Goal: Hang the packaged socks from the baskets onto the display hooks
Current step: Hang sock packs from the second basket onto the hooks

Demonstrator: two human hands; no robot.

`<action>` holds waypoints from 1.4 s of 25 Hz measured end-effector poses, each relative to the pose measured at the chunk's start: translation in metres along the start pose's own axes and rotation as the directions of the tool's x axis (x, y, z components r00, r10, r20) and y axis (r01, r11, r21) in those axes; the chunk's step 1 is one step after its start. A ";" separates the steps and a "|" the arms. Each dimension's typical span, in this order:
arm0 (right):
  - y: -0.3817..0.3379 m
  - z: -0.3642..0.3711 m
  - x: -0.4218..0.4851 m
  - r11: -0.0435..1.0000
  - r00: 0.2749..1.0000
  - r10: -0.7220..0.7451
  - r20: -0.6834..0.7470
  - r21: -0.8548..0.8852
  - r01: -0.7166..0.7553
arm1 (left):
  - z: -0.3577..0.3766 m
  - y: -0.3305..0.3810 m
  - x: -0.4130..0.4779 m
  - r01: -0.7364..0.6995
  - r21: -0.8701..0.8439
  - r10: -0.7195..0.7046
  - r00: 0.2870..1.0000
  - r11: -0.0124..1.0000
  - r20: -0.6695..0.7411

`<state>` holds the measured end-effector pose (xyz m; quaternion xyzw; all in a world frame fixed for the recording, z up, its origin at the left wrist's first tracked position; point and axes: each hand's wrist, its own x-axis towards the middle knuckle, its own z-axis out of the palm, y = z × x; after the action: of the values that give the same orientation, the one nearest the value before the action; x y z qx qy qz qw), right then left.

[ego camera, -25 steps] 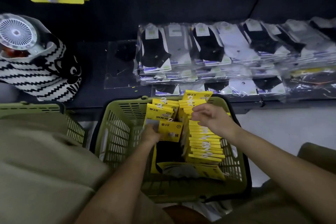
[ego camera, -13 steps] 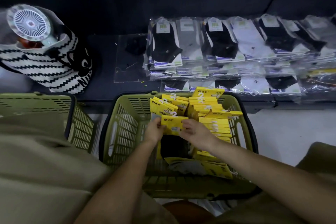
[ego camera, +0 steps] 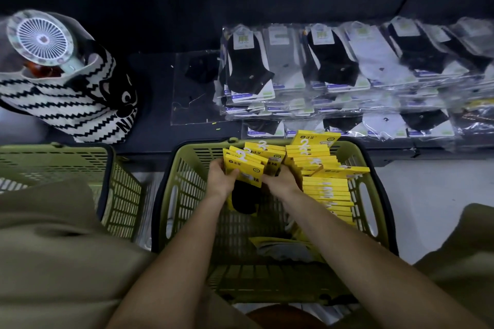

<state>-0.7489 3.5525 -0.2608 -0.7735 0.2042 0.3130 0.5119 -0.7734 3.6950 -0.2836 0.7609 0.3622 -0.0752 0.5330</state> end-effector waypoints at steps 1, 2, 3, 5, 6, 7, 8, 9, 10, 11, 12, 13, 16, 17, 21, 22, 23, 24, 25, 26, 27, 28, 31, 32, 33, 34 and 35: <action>0.000 0.000 0.003 1.000 1.000 -0.012 -0.005 -0.016 0.012 | 0.001 0.002 0.002 0.004 -0.001 -0.004 1.000 1.000 0.011; -0.001 -0.001 0.006 0.999 1.000 -0.025 -0.004 -0.035 0.025 | 0.001 0.003 0.003 0.007 0.004 -0.007 1.000 1.000 0.024; -0.001 -0.001 0.008 0.998 0.999 -0.037 0.005 -0.053 0.038 | 0.003 0.002 0.004 0.007 0.007 -0.008 0.999 1.000 0.043; 0.000 -0.002 0.011 0.995 0.998 -0.056 0.015 -0.076 0.057 | 0.005 0.002 0.005 -0.027 0.037 0.024 0.995 0.999 0.093; 0.001 -0.002 0.013 0.995 0.998 -0.064 0.012 -0.082 0.065 | 0.007 0.001 0.005 -0.052 0.060 0.045 0.992 0.997 0.116; 0.002 -0.002 0.014 0.994 0.997 -0.071 0.007 -0.082 0.071 | 0.008 0.000 0.005 -0.068 0.072 0.059 0.990 0.995 0.128; 0.003 -0.001 0.015 0.994 0.997 -0.081 0.001 -0.077 0.081 | 0.009 0.000 0.005 -0.078 0.068 0.068 0.989 0.995 0.132; 0.003 0.000 0.017 0.993 0.996 -0.093 -0.003 -0.072 0.093 | 0.011 0.001 0.004 -0.080 0.049 0.073 0.989 0.996 0.128; 0.004 0.001 0.017 0.992 0.994 -0.106 -0.001 -0.072 0.106 | 0.011 0.002 0.003 -0.078 0.026 0.074 0.990 0.997 0.124; 0.005 0.002 0.017 0.990 0.993 -0.119 0.005 -0.078 0.119 | 0.012 0.004 0.001 -0.081 0.009 0.079 0.989 0.997 0.124; 0.005 0.001 0.017 0.987 0.991 -0.134 0.012 -0.092 0.134 | 0.011 0.005 0.000 -0.090 0.002 0.089 0.987 0.996 0.136; 0.006 0.000 0.017 0.983 0.988 -0.151 0.022 -0.105 0.153 | 0.010 0.005 0.000 -0.101 0.003 0.099 0.982 0.995 0.158; 0.008 -0.004 0.016 0.975 0.983 -0.180 0.045 -0.126 0.184 | 0.000 0.001 -0.002 -0.091 0.013 0.087 0.980 0.996 0.180; 0.010 -0.004 0.016 0.966 0.981 -0.190 0.046 -0.171 0.195 | -0.004 -0.002 -0.002 -0.069 0.012 0.067 0.984 0.998 0.165; 0.011 -0.002 0.014 0.919 0.973 -0.226 0.038 -0.322 0.226 | -0.011 -0.008 -0.008 -0.036 0.013 0.033 0.984 0.999 0.174; 0.010 -0.002 0.014 0.926 0.973 -0.228 0.042 -0.300 0.230 | -0.010 -0.007 -0.009 -0.058 -0.001 0.057 0.981 0.998 0.184; 0.009 -0.002 0.013 0.928 0.971 -0.233 0.057 -0.285 0.240 | -0.010 -0.005 -0.010 -0.084 -0.025 0.087 0.978 0.996 0.189; 0.008 -0.002 0.013 0.920 0.967 -0.243 0.080 -0.297 0.256 | -0.010 -0.004 -0.010 -0.104 -0.044 0.111 0.975 0.994 0.194; 0.009 -0.002 0.012 0.903 0.960 -0.258 0.106 -0.326 0.278 | -0.011 -0.002 -0.009 -0.117 -0.051 0.125 0.972 0.992 0.198; 0.010 -0.002 0.011 0.888 0.954 -0.273 0.125 -0.349 0.300 | -0.012 -0.002 -0.008 -0.125 -0.049 0.132 0.971 0.991 0.200; 0.011 -0.002 0.011 0.879 0.949 -0.285 0.134 -0.359 0.315 | -0.013 -0.003 -0.008 -0.127 -0.045 0.134 0.971 0.991 0.200; 0.013 -0.002 0.010 0.873 0.946 -0.294 0.140 -0.364 0.325 | -0.014 -0.006 -0.010 -0.124 -0.046 0.131 0.971 0.991 0.199; 0.016 0.002 0.010 0.845 0.934 -0.289 0.209 -0.404 0.351 | -0.014 -0.018 -0.017 -0.096 -0.013 0.097 0.973 0.995 0.208; 0.017 0.004 0.010 0.834 0.933 -0.275 0.232 -0.424 0.352 | -0.014 -0.022 -0.019 -0.084 0.012 0.080 0.972 0.996 0.220; 0.018 0.006 0.009 0.825 0.933 -0.266 0.242 -0.444 0.350 | -0.014 -0.025 -0.020 -0.072 0.032 0.063 0.970 0.997 0.233; 0.018 0.007 0.008 0.820 0.933 -0.267 0.241 -0.453 0.351 | -0.014 -0.025 -0.021 -0.066 0.041 0.054 0.968 0.997 0.244; 0.018 0.007 0.007 0.818 0.931 -0.280 0.235 -0.449 0.360 | -0.015 -0.023 -0.021 -0.073 0.044 0.060 0.966 0.996 0.252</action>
<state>-0.7572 3.5517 -0.2792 -0.8725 -0.0553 0.3238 0.3617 -0.8075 3.7019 -0.2835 0.7709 0.2643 -0.1621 0.5564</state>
